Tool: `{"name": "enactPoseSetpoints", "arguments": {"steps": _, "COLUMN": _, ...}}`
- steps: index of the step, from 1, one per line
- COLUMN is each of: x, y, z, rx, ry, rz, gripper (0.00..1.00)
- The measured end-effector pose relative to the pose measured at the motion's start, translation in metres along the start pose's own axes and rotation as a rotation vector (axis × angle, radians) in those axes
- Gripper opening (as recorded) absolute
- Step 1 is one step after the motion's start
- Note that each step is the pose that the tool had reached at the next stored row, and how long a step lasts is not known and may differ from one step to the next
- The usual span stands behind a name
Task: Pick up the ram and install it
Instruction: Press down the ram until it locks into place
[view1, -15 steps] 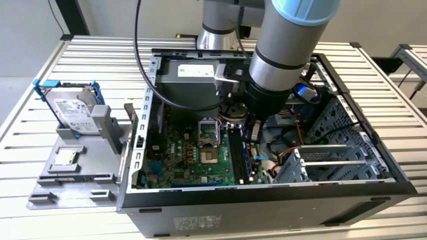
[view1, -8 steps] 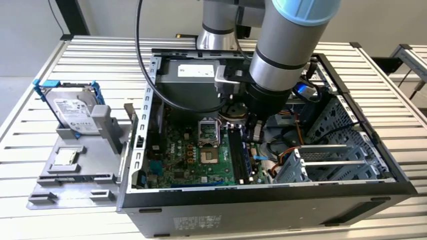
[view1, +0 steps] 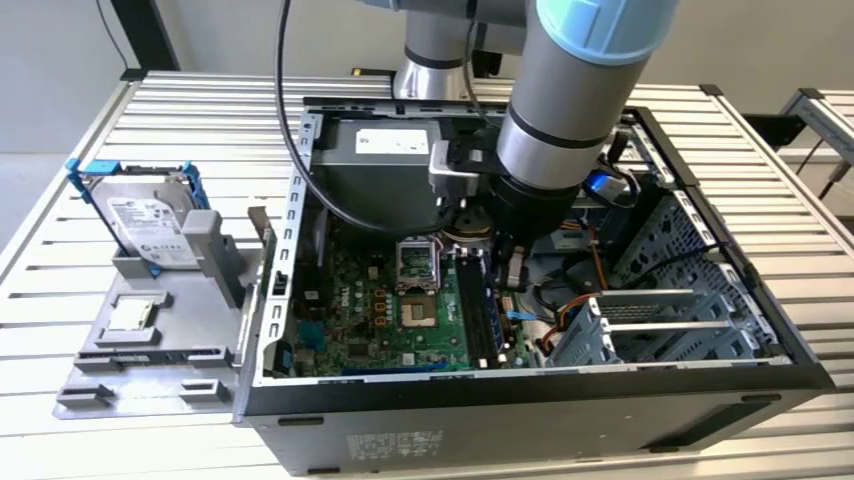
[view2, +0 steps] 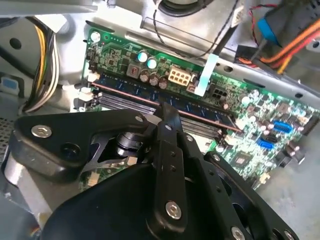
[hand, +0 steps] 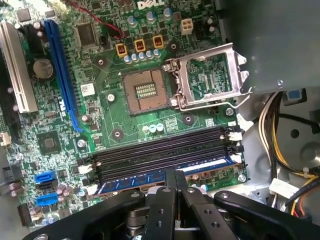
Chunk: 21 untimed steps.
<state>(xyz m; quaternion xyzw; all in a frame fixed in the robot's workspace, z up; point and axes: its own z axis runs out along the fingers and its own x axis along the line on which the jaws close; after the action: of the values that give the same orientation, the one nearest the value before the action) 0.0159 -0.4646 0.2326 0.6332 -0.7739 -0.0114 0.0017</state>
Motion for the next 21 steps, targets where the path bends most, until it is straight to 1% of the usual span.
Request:
{"name": "enactPoseSetpoints", "arguments": {"steps": 2, "x": 0.0, "y": 0.0001, "z": 0.0013, "rx": 0.0006, "ry": 0.0006, "rz": -0.034, "gripper": 0.0}}
{"name": "enactPoseSetpoints", "arguments": {"steps": 3, "x": 0.0001, "y": 0.0001, "z": 0.0012, "rx": 0.0016, "ry": 0.0013, "rz": -0.043, "gripper": 0.0}}
{"name": "enactPoseSetpoints", "arguments": {"steps": 4, "x": 0.0001, "y": 0.0, "z": 0.0015, "rx": 0.002, "ry": 0.0014, "rz": -0.043, "gripper": 0.0}}
{"name": "enactPoseSetpoints", "arguments": {"steps": 8, "x": 0.0002, "y": -0.0001, "z": 0.0093, "rx": 0.0022, "ry": 0.0018, "rz": -0.046, "gripper": 0.0}}
{"name": "enactPoseSetpoints", "arguments": {"steps": 9, "x": 0.0003, "y": -0.0002, "z": 0.0114, "rx": 0.0021, "ry": 0.0032, "rz": -0.047, "gripper": 0.0}}
{"name": "enactPoseSetpoints", "arguments": {"steps": 12, "x": 0.0004, "y": -0.0002, "z": 0.0163, "rx": 0.002, "ry": 0.0046, "rz": -0.048, "gripper": 0.0}}
{"name": "enactPoseSetpoints", "arguments": {"steps": 13, "x": -0.0001, "y": -0.0003, "z": 0.0164, "rx": 0.0018, "ry": 0.0075, "rz": -0.048, "gripper": 0.0}}
{"name": "enactPoseSetpoints", "arguments": {"steps": 14, "x": -0.0005, "y": -0.0002, "z": 0.0136, "rx": 0.0015, "ry": 0.0096, "rz": -0.048, "gripper": 0.0}}
{"name": "enactPoseSetpoints", "arguments": {"steps": 15, "x": -0.0003, "y": -0.0001, "z": 0.0109, "rx": 0.0023, "ry": 0.0005, "rz": -0.048, "gripper": 0.0}}
{"name": "enactPoseSetpoints", "arguments": {"steps": 16, "x": -0.0004, "y": 0.0, "z": 0.0074, "rx": 0.0023, "ry": -0.0011, "rz": -0.048, "gripper": 0.0}}
{"name": "enactPoseSetpoints", "arguments": {"steps": 17, "x": 0.0, "y": 0.0001, "z": 0.0013, "rx": 0.0022, "ry": 0.001, "rz": -0.048, "gripper": 0.0}}
{"name": "enactPoseSetpoints", "arguments": {"steps": 20, "x": -0.0001, "y": 0.0003, "z": -0.0128, "rx": 0.0022, "ry": 0.0015, "rz": -0.049, "gripper": 0.0}}
{"name": "enactPoseSetpoints", "arguments": {"steps": 21, "x": -0.0003, "y": 0.0006, "z": -0.0254, "rx": 0.0022, "ry": 0.0016, "rz": -0.048, "gripper": 0.0}}
